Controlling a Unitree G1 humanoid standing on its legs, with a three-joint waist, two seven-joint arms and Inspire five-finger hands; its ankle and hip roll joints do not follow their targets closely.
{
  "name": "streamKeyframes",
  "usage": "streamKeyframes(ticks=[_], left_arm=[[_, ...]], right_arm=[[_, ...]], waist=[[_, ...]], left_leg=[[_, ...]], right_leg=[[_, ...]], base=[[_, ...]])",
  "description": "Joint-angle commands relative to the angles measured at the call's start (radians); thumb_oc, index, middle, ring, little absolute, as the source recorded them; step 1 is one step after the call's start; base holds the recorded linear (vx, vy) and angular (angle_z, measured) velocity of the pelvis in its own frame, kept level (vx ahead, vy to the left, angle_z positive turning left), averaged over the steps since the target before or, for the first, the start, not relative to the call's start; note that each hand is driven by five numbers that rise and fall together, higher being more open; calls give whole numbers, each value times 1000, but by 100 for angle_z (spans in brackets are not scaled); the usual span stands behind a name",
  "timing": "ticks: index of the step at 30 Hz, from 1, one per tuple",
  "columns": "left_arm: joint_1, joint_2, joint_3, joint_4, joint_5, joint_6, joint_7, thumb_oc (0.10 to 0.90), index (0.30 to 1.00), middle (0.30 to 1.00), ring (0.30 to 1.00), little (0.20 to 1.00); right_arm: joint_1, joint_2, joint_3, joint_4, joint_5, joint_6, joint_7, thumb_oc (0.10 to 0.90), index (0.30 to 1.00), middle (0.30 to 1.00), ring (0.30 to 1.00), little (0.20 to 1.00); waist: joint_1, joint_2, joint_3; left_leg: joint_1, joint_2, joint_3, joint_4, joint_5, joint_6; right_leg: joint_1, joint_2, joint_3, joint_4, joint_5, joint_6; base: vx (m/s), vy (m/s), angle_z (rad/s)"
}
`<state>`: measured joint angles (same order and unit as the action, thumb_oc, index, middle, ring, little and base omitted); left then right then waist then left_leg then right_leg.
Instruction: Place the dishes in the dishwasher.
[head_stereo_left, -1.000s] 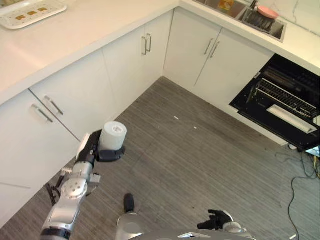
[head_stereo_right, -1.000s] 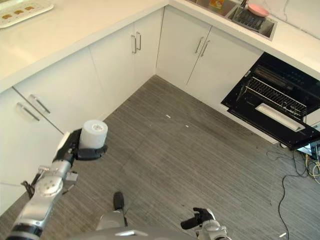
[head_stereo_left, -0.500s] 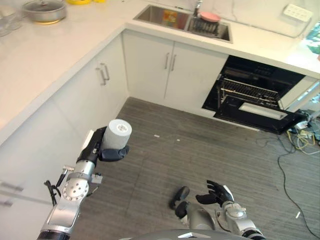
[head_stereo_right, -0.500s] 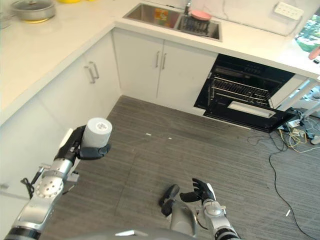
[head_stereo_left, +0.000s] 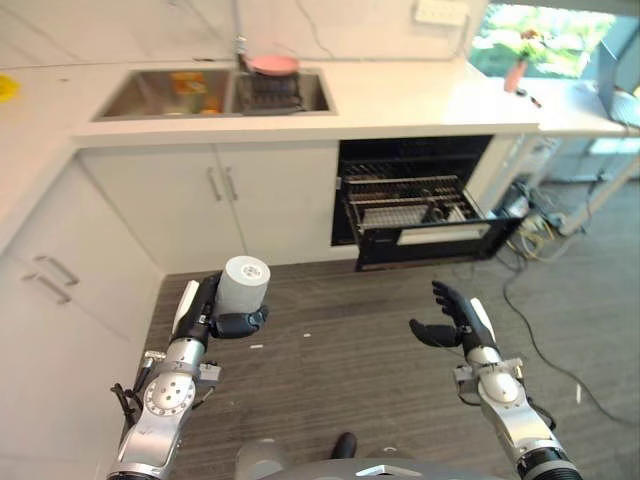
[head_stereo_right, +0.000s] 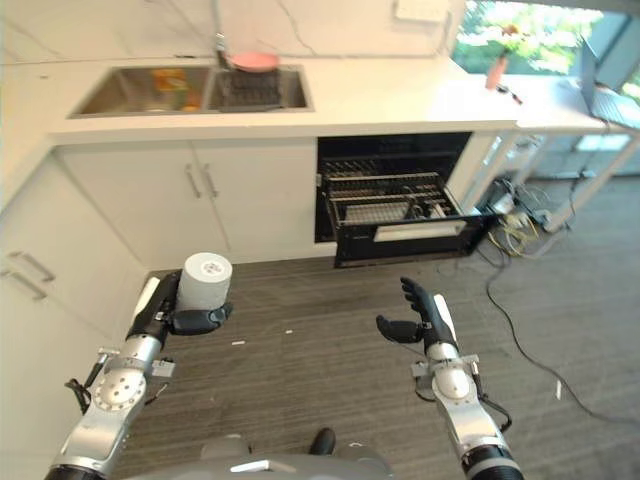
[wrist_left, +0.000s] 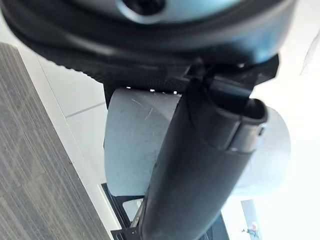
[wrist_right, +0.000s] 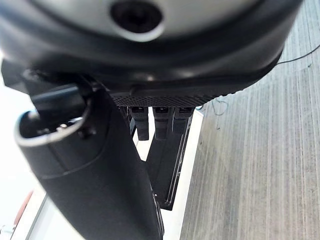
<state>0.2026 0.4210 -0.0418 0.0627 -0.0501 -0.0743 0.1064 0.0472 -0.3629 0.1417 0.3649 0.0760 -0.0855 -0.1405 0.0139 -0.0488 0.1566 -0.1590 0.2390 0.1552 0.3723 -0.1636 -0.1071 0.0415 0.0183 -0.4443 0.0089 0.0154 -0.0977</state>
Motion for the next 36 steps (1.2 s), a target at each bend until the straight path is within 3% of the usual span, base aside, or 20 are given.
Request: streamKeyframes(ticks=[1, 3, 6, 8, 10, 11, 13, 15, 17, 18, 19, 21, 24, 28, 31, 32, 34, 35, 36], left_arm=[[-71, 42, 36, -127, -14, -112, 61, 400, 300, 300, 300, 300], [-81, 39, 24, -124, -17, -118, 68, 400, 300, 300, 300, 300], [-88, 31, 8, -114, -16, -118, 64, 400, 300, 300, 300, 300], [-87, 30, 0, -113, -15, -120, 61, 400, 300, 300, 300, 300], [-93, 52, -14, -123, -4, -121, 43, 400, 300, 300, 300, 300], [-94, 53, -14, -124, -5, -120, 43, 400, 300, 300, 300, 300], [-105, 74, -10, -139, -3, -114, 41, 400, 300, 300, 300, 300], [-105, 81, 10, -143, -10, -111, 46, 400, 300, 300, 300, 300], [-102, 70, 22, -153, -21, -115, 55, 400, 300, 300, 300, 300], [-102, 70, 22, -153, -21, -115, 54, 400, 300, 300, 300, 300], [-104, 51, 27, -166, -34, -125, 56, 400, 300, 300, 300, 300], [-117, 45, 26, -171, -39, -132, 61, 400, 300, 300, 300, 300], [-138, 44, 30, -174, -44, -138, 77, 400, 300, 300, 300, 300], [-137, 32, 43, -190, -49, -149, 76, 400, 300, 300, 300, 300], [-126, 22, 51, -191, -63, -152, 72, 400, 300, 300, 300, 300], [-124, 16, 51, -192, -76, -154, 72, 400, 300, 300, 300, 300], [-125, 15, 58, -191, -88, -160, 75, 400, 300, 300, 300, 300], [-130, 17, 57, -193, -97, -164, 76, 400, 300, 300, 300, 300], [-131, 17, 57, -193, -98, -164, 76, 400, 300, 300, 300, 300]], right_arm=[[-84, -46, 2, -100, -53, -98, -18, 800, 900, 900, 900, 900], [-87, -48, 1, -117, -40, -106, -21, 800, 900, 900, 900, 900], [-70, -50, -16, -152, -57, -121, -27, 800, 900, 900, 900, 900], [-66, -56, -17, -154, -88, -123, -37, 800, 900, 900, 900, 900], [-47, -36, -35, -164, -112, -118, -35, 800, 900, 900, 900, 900], [-47, -35, -36, -165, -112, -118, -34, 800, 900, 900, 900, 900], [-58, -9, -38, -176, -101, -110, -26, 800, 900, 900, 900, 900], [-90, 15, -27, -212, -84, -112, -1, 800, 900, 900, 900, 900], [-94, 31, -29, -250, -36, -113, 25, 800, 900, 900, 900, 900], [-93, 31, -29, -251, -36, -112, 25, 800, 900, 900, 900, 900], [-99, 36, -47, -302, 22, -127, 41, 800, 900, 900, 900, 900], [-112, 41, -53, -332, 55, -143, 35, 800, 900, 900, 900, 900], [-123, 49, -58, -371, 79, -149, 34, 800, 900, 900, 900, 900], [-107, 55, -48, -411, 127, -152, 59, 800, 900, 900, 900, 900], [-89, 44, -33, -408, 156, -146, 85, 800, 900, 900, 900, 900], [-85, 37, -19, -401, 180, -142, 99, 800, 900, 900, 900, 900], [-85, 30, -10, -397, 202, -143, 107, 800, 900, 900, 900, 900], [-85, 24, -6, -395, 207, -142, 108, 800, 900, 900, 900, 900], [-86, 24, -7, -395, 208, -143, 108, 800, 900, 900, 900, 900]], waist=[[61, 2, 2], [55, 30, 6], [38, 68, -9], [36, 70, -17], [31, 58, -25], [33, 56, -26], [34, 49, -14], [52, 50, -2], [56, 43, 4], [58, 43, 5], [57, 37, -1], [53, 35, -4], [44, 38, 3], [49, 19, -25], [45, 14, -40], [44, 16, -43], [45, 22, -38], [53, 21, -28], [51, 23, -28]], left_leg=[[92, 9, -119, -252, 165, -18], [81, 30, -159, -355, 221, -41], [114, 34, -128, -402, 255, -61], [115, 13, -140, -390, 254, -53], [133, -58, -140, -338, 203, -6], [129, -60, -139, -337, 205, -3], [129, -87, -102, -299, 170, 44], [148, -110, -35, -261, 124, 91], [185, -137, -5, -267, 98, 109], [188, -137, -3, -268, 98, 109], [208, -151, 11, -282, 84, 106], [220, -150, 15, -287, 70, 98], [223, -140, 13, -276, 57, 89], [256, -139, 31, -274, 33, 75], [270, -105, 21, -259, 20, 55], [271, -70, 6, -220, 12, 39], [245, -32, -12, -129, 31, 19], [214, -18, -32, -48, 71, 7], [207, -14, -36, -40, 68, 6]], right_leg=[[92, -119, -11, -43, -83, 176], [118, -118, 17, -36, -110, 177], [140, -128, 32, -30, -122, 202], [133, -148, 41, -14, -111, 209], [106, -209, 88, 102, -126, 231], [101, -212, 90, 104, -124, 232], [39, -256, 122, 244, -128, 248], [-43, -323, 53, 392, -75, 274], [-65, -350, 36, 392, -61, 280], [-64, -350, 37, 390, -60, 280], [-49, -337, 23, 255, -41, 273], [-65, -342, 18, 154, 3, 283], [-86, -347, 37, 90, 38, 293], [-31, -342, 7, 28, 51, 302], [-13, -302, 18, 31, 27, 288], [-8, -265, 26, 35, -5, 265], [-1, -223, 35, 41, -43, 233], [7, -204, 43, 43, -59, 214], [6, -201, 40, 43, -59, 213]], base=[[159, 345, -98], [184, 349, -87], [156, 399, -52], [103, 307, -66], [158, 425, -54], [126, 420, -11], [51, 365, -32], [106, 405, -101], [96, 182, -91], [159, 76, -73], [148, -2, -48], [154, -44, -27], [154, -60, -13], [258, -131, 2], [220, -214, -3], [202, -262, -16], [205, -316, -32], [92, -196, -40], [39, -209, -30]])
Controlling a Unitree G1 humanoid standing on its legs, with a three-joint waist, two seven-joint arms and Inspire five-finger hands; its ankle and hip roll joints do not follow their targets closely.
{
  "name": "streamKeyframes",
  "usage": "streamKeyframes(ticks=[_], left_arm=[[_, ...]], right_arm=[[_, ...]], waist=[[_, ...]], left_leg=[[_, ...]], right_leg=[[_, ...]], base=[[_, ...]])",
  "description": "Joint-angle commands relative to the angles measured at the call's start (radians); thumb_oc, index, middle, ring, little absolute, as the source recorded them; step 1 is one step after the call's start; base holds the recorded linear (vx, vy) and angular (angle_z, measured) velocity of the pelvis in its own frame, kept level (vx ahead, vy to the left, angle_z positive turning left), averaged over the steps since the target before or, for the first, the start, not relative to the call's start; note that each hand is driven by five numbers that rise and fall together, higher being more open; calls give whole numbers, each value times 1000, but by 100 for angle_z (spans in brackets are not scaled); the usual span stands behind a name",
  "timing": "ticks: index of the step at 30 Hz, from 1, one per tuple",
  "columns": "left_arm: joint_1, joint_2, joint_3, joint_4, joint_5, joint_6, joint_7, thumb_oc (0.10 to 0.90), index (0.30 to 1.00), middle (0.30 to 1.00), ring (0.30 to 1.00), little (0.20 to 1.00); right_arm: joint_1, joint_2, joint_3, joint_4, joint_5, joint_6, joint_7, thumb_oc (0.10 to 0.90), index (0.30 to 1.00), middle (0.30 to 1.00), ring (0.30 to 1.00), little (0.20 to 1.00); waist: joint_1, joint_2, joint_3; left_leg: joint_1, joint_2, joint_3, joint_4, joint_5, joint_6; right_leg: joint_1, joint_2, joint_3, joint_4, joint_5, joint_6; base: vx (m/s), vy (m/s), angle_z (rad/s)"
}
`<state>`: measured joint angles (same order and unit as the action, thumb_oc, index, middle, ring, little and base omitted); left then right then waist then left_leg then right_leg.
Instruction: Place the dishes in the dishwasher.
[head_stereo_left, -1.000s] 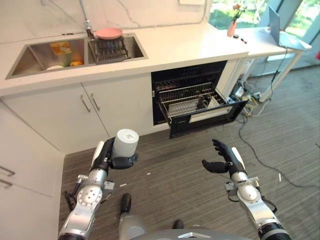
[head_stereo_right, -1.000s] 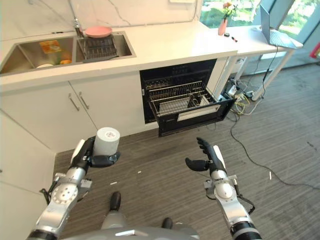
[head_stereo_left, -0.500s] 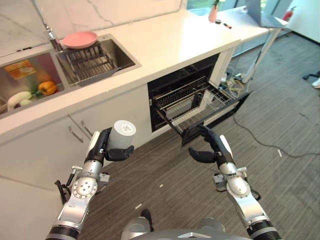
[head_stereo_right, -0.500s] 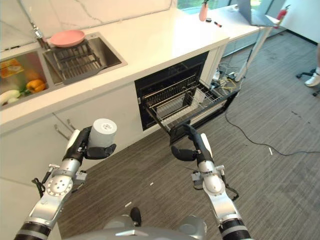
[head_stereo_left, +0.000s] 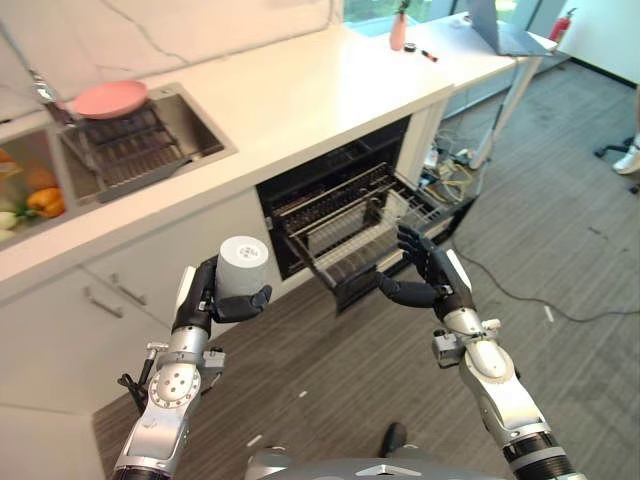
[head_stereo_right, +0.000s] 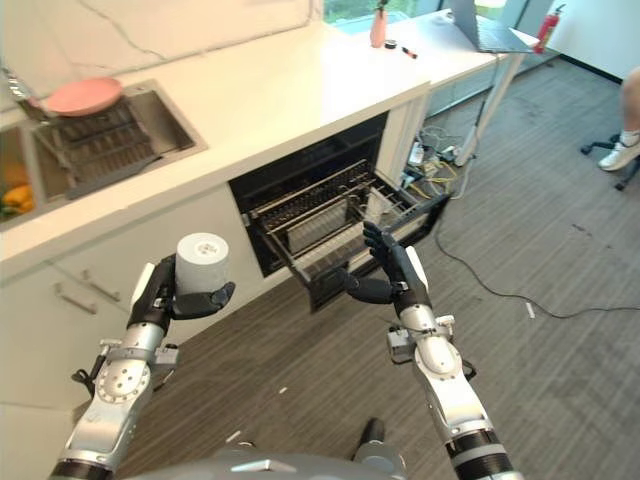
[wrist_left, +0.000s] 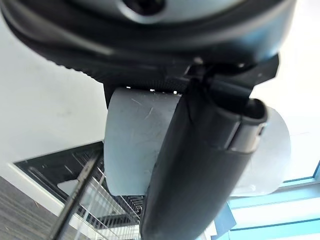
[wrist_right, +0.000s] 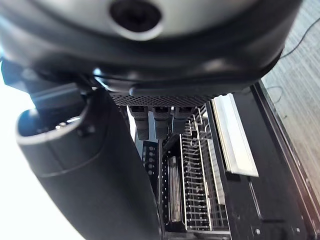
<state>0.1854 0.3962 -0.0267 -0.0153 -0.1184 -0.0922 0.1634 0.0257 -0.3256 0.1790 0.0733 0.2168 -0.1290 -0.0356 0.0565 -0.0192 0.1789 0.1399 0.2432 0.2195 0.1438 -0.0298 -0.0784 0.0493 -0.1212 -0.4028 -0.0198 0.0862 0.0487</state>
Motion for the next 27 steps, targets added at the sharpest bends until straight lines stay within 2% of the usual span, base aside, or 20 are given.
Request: streamKeyframes(ticks=[1, 2, 3, 4, 5, 6, 7, 8, 9, 11, 12, 13, 16, 17, 19, 21, 24, 27], left_arm=[[-123, 44, 42, -116, -40, -150, 22, 400, 300, 300, 300, 300], [-135, 45, 37, -113, -47, -152, 30, 400, 300, 300, 300, 300], [-141, 40, 34, -109, -53, -156, 33, 400, 300, 300, 300, 300], [-142, 39, 33, -109, -57, -157, 35, 400, 300, 300, 300, 300], [-145, 38, 33, -109, -59, -156, 31, 400, 300, 300, 300, 300], [-139, 35, 34, -111, -52, -156, 24, 400, 300, 300, 300, 300], [-135, 36, 35, -116, -48, -155, 22, 400, 300, 300, 300, 300], [-135, 36, 35, -117, -48, -155, 22, 400, 300, 300, 300, 300], [-133, 36, 34, -118, -46, -156, 24, 400, 300, 300, 300, 300], [-140, 39, 35, -114, -41, -156, 30, 400, 300, 300, 300, 300], [-141, 43, 38, -113, -40, -156, 31, 400, 300, 300, 300, 300], [-138, 41, 33, -114, -37, -154, 28, 400, 300, 300, 300, 300], [-139, 42, 14, -112, -33, -152, 16, 400, 300, 300, 300, 300], [-141, 36, -3, -104, -68, -146, -12, 400, 300, 300, 300, 300], [-141, 32, -9, -93, -92, -142, -26, 400, 300, 300, 300, 300], [-139, 37, -11, -84, -105, -133, -42, 400, 300, 300, 300, 300], [-149, 51, -9, -75, -100, -127, -52, 400, 300, 300, 300, 300], [-173, 69, -13, -72, -85, -124, -42, 400, 300, 300, 300, 300]], right_arm=[[-64, -22, -43, -104, 72, -102, -1, 800, 900, 900, 900, 900], [-65, -30, -44, -107, 80, -106, -4, 800, 900, 900, 900, 900], [-66, -34, -45, -109, 88, -106, -6, 800, 900, 900, 900, 900], [-65, -38, -45, -103, 90, -104, -7, 800, 900, 900, 900, 900], [-63, -41, -46, -103, 92, -97, -6, 800, 900, 900, 900, 900], [-61, -40, -45, -104, 108, -96, 7, 800, 900, 900, 900, 900], [-62, -40, -45, -100, 113, -97, 10, 800, 900, 900, 900, 900], [-62, -40, -45, -100, 113, -97, 10, 800, 900, 900, 900, 900], [-66, -38, -44, -96, 115, -100, 3, 800, 900, 900, 900, 900], [-77, -33, -42, -81, 103, -102, -14, 800, 900, 900, 900, 900], [-78, -28, -38, -76, 95, -98, -13, 800, 900, 900, 900, 900], [-73, -21, -37, -82, 98, -98, -8, 800, 900, 900, 900, 900], [-59, -16, -41, -91, 101, -97, -1, 800, 900, 900, 900, 900], [-53, -4, -38, -96, 106, -89, 11, 800, 900, 900, 900, 900], [-49, 8, -33, -104, 118, -80, 23, 800, 900, 900, 900, 900], [-45, 30, -30, -135, 148, -66, 51, 800, 900, 900, 900, 900], [-42, 57, -25, -173, 187, -60, 85, 800, 900, 900, 900, 900], [-42, 72, -10, -217, 220, -52, 114, 800, 900, 900, 900, 900]], waist=[[18, -10, -29], [17, -9, -11], [17, -10, 0], [16, -12, 5], [21, -13, 8], [21, -14, -1], [21, -13, -4], [21, -15, -5], [21, -12, -5], [32, 2, -2], [32, 15, -7], [27, 24, -16], [17, 30, -40], [8, 26, -59], [8, 21, -67], [9, 14, -74], [12, 0, -65], [2, 0, -35]], left_leg=[[-139, -7, -123, 287, -16, -34], [-195, 8, -147, 378, 23, -41], [-222, 14, -144, 425, 43, -40], [-236, 23, -131, 430, 58, -42], [-257, -1, -133, 409, 34, -33], [-253, -48, -138, 303, -24, -24], [-256, -47, -137, 226, -30, -28], [-252, -49, -136, 219, -27, -28], [-275, -23, -131, 137, 15, -46], [-283, -18, -150, -7, 92, -58], [-265, -16, -158, -92, 108, -64], [-235, -10, -145, -126, 119, -72], [-190, -23, -132, -173, 126, -71], [-158, -41, -109, -192, 112, -59], [-139, -58, -97, -203, 102, -47], [-114, -92, -82, -210, 81, -16], [-86, -135, -61, -206, 46, 29], [-52, -167, -54, -202, 23, 77]], right_leg=[[8, -49, 3, 74, -142, 48], [16, -36, -13, 74, -153, 28], [29, -26, -21, 67, -164, 16], [44, -18, -34, 54, -172, 8], [52, -16, -34, 40, -172, 12], [59, -17, -32, 12, -163, 29], [63, -19, -34, 1, -164, 40], [64, -21, -34, 0, -164, 41], [74, -26, -39, -11, -166, 49], [93, -17, -32, -23, -168, 57], [102, -11, -33, -24, -167, 68], [106, -9, -40, -29, -166, 74], [107, -24, -41, -42, -145, 87], [104, -48, -43, -40, -126, 105], [100, -67, -36, -33, -118, 117], [87, -107, -24, 15, -117, 132], [40, -166, 10, 181, -128, 153], [-50, -201, 72, 406, -70, 169]], base=[[-5, -211, -26], [11, -264, -17], [63, -219, 0], [104, -130, 26], [193, -45, 37], [181, 49, 29], [144, 59, 16], [72, 87, 7], [84, 103, 0], [144, 175, -10], [151, 215, -19], [145, 235, -31], [91, 187, -31], [118, 271, -1], [99, 247, 0], [96, 326, 9], [55, 319, -14], [23, 290, -11]])
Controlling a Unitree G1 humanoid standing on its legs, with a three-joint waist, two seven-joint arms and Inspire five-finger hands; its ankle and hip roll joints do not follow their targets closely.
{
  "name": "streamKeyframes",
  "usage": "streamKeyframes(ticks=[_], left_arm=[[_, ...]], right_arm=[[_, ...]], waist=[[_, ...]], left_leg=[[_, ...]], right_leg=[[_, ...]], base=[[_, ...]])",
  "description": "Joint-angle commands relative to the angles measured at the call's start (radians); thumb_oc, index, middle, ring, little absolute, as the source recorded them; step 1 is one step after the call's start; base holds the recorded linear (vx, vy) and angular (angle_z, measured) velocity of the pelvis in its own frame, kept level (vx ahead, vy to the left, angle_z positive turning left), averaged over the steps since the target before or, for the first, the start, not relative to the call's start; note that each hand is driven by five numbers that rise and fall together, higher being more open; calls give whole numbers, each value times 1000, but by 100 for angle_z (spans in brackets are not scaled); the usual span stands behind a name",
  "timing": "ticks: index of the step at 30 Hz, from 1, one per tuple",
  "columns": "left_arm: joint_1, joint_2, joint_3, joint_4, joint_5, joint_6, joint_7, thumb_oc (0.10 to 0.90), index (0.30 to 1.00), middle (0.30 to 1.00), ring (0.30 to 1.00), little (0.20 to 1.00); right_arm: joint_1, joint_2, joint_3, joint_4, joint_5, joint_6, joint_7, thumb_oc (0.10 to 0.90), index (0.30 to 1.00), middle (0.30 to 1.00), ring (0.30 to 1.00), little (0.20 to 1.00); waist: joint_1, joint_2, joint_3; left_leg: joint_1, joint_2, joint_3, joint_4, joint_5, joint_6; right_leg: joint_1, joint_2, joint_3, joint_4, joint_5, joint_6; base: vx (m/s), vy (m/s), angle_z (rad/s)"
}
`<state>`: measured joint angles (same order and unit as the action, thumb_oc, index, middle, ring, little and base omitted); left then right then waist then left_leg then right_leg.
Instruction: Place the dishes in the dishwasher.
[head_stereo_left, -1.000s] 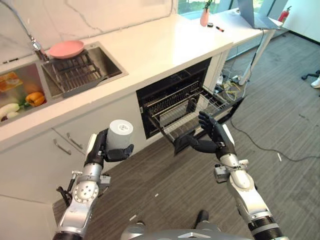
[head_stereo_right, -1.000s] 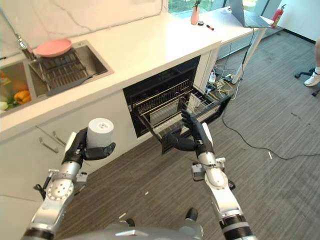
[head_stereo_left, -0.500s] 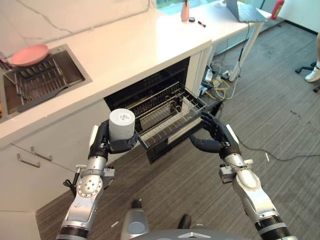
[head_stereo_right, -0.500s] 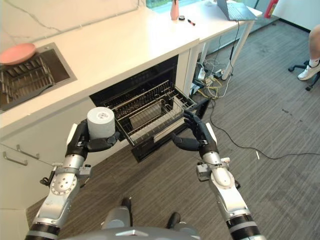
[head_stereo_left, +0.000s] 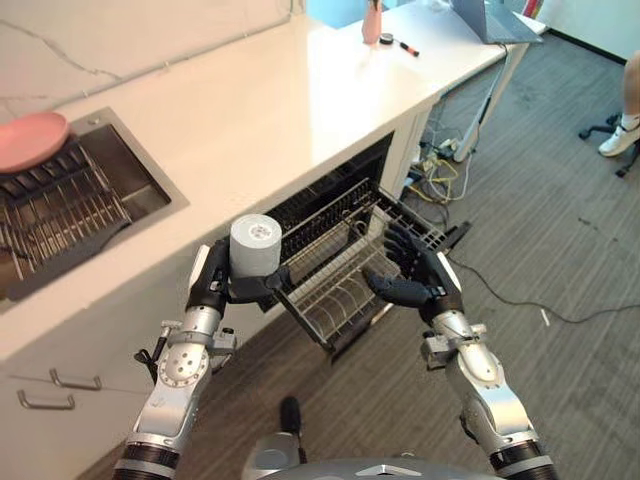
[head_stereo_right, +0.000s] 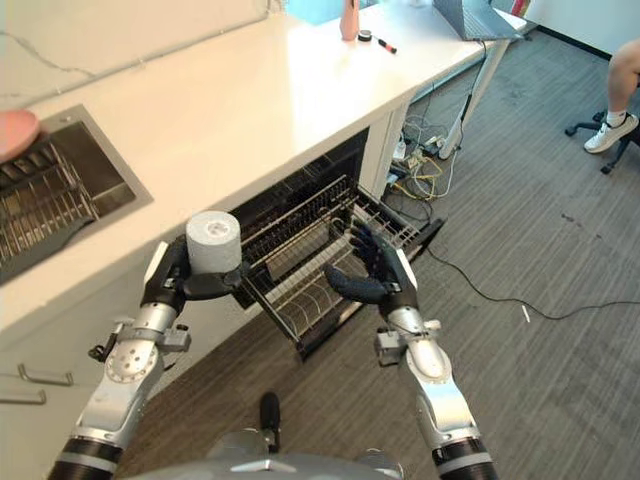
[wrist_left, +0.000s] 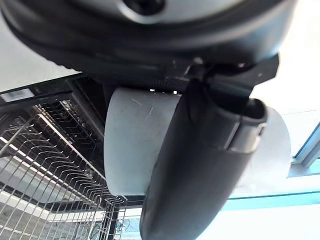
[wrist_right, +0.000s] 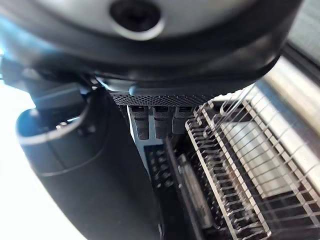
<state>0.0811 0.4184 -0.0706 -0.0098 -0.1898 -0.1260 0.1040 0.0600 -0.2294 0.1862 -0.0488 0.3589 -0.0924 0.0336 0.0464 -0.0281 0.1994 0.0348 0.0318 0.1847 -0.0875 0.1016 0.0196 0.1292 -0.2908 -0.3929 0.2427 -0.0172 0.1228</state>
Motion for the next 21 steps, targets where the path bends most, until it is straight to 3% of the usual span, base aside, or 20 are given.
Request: streamKeyframes(ticks=[1, 2, 5, 6, 9, 13, 21], left_arm=[[-77, 50, 32, -73, -7, -88, 20, 400, 300, 300, 300, 300], [-89, 54, 35, -77, 9, -90, 22, 400, 300, 300, 300, 300], [-98, 54, 33, -83, 18, -92, 24, 400, 300, 300, 300, 300], [-100, 54, 36, -90, 28, -98, 18, 400, 300, 300, 300, 300], [-125, 42, 8, -70, 54, -105, 28, 400, 300, 300, 300, 300], [-138, 32, -26, -37, 121, -90, 47, 400, 300, 300, 300, 300], [-189, 18, -71, 8, 232, -61, 121, 400, 300, 300, 300, 300]], right_arm=[[-76, -16, -8, -97, 96, -85, 52, 800, 900, 900, 900, 900], [-78, -9, 9, -107, 123, -76, 69, 800, 900, 900, 900, 900], [-86, -15, 27, -109, 141, -78, 78, 800, 900, 900, 900, 900], [-80, -13, 31, -111, 150, -67, 89, 800, 900, 900, 900, 900], [-68, -9, 63, -111, 220, -55, 116, 800, 900, 900, 900, 900], [-74, -19, 127, -112, 278, -27, 122, 800, 900, 900, 900, 900], [-97, -6, 202, -113, 294, -6, 80, 800, 900, 900, 900, 900]], waist=[[11, 13, -52], [12, 4, -64], [17, 0, -52], [20, -1, -56], [18, -9, -79], [30, -20, -132], [23, -13, -155]], left_leg=[[69, 41, -15, 21, -117, -13], [97, 20, 0, 5, -139, -12], [104, 15, -3, 10, -144, -19], [103, 22, 1, 17, -145, -24], [98, 22, -8, 15, -142, -31], [99, 43, 6, 11, -138, -56], [111, 74, 7, 4, -132, -82]], right_leg=[[-160, -35, 69, 191, 38, 99], [-159, -59, 33, 110, 43, 97], [-134, -60, -8, 0, 84, 97], [-120, -71, -22, -44, 106, 114], [-95, -38, -3, -139, 95, 101], [-23, -2, -37, -272, 101, 98], [14, 32, -42, -330, 77, 88]], base=[[82, 219, -6], [92, 129, -10], [64, -17, -21], [36, -72, -7], [75, -71, -7], [115, -98, -1], [50, -55, -12]])
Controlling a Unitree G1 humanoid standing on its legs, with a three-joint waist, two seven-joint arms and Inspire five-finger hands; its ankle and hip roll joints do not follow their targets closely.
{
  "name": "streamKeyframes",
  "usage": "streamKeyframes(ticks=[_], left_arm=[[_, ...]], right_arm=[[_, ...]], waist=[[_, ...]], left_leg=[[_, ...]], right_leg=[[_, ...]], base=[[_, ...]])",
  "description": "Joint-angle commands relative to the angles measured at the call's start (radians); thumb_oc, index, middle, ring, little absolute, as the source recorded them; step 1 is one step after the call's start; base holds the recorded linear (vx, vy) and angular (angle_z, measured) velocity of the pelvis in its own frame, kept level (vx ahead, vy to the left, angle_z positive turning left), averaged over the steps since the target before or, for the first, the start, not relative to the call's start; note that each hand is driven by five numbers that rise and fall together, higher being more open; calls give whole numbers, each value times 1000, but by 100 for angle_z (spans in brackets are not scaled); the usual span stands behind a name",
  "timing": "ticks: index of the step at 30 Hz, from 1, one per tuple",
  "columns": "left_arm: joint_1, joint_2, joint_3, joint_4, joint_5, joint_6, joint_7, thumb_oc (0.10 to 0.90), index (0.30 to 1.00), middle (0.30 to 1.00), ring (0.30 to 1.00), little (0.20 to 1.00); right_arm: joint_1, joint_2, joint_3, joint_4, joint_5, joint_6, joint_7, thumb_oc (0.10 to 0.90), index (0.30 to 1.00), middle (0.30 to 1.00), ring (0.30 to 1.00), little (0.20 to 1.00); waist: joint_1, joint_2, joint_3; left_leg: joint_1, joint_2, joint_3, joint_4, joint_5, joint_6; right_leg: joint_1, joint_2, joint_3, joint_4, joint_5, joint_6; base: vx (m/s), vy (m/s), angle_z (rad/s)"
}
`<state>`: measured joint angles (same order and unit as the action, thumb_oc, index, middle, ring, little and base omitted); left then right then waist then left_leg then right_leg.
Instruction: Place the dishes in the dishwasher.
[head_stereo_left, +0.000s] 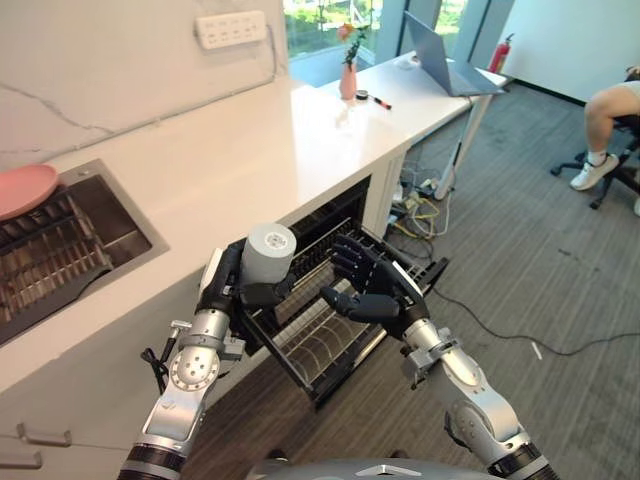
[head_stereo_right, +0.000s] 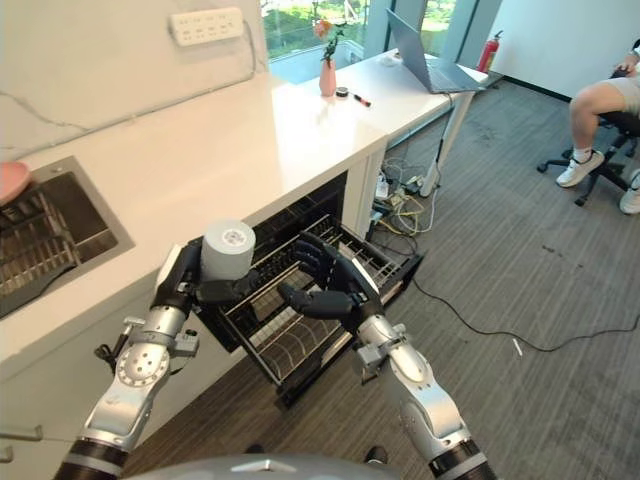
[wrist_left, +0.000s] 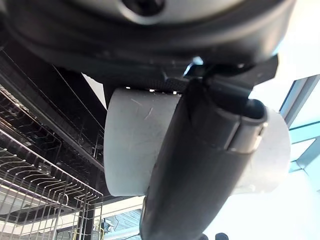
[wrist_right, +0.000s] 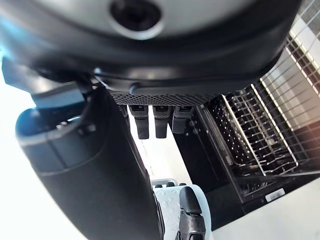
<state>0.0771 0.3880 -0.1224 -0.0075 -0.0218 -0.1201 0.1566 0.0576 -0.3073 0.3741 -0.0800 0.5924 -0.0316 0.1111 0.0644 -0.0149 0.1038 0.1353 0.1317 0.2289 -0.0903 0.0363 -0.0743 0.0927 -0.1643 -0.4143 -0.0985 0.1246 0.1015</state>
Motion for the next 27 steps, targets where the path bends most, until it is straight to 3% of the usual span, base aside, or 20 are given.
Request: streamKeyframes(ticks=[1, 6, 12, 13, 17, 27], left_arm=[[-196, 47, -32, 12, 75, -64, 79, 400, 300, 300, 300, 300], [-289, 11, -126, 74, 131, -39, 186, 400, 300, 300, 300, 300], [-337, -5, -179, 107, 168, -29, 237, 400, 300, 300, 300, 300], [-393, -25, -239, 136, 191, -15, 289, 400, 300, 300, 300, 300], [-456, -53, -308, 169, 217, -14, 343, 400, 300, 300, 300, 300], [-560, -72, -421, 219, 359, 15, 415, 400, 300, 300, 300, 300]], right_arm=[[-104, 81, 30, -77, 72, -66, -6, 800, 900, 900, 900, 900], [-183, 137, 119, -51, 32, -71, -115, 800, 900, 900, 900, 900], [-226, 174, 157, -41, 29, -87, -172, 800, 900, 900, 900, 900], [-284, 231, 192, -8, 45, -113, -252, 800, 900, 900, 900, 900], [-365, 302, 211, 58, 41, -148, -344, 800, 900, 900, 900, 900], [-466, 407, 242, 195, 81, -181, -458, 800, 900, 900, 900, 900]], waist=[[4, -23, -57], [-15, -8, -55], [-22, -2, -51], [-24, 2, -49], [-22, 8, -42], [-6, 9, -36]], left_leg=[[14, -24, -37, 6, -67, 9], [19, -19, -33, 3, -65, 5], [19, -19, -28, 3, -65, 5], [15, -23, -32, 3, -67, 8], [7, -27, -41, 3, -66, 11], [-2, -31, -55, 3, -65, 10]], right_leg=[[54, -93, -18, 11, -69, 107], [51, -84, -3, 11, -79, 101], [50, -83, 1, 11, -77, 99], [48, -82, 7, 11, -72, 97], [45, -84, 12, 11, -66, 96], [47, -88, -3, 11, -58, 96]], base=[[31, -26, -3], [0, 0, 0], [0, 0, 0], [0, 0, 0], [-4, 8, 0], [-6, 8, 7]])
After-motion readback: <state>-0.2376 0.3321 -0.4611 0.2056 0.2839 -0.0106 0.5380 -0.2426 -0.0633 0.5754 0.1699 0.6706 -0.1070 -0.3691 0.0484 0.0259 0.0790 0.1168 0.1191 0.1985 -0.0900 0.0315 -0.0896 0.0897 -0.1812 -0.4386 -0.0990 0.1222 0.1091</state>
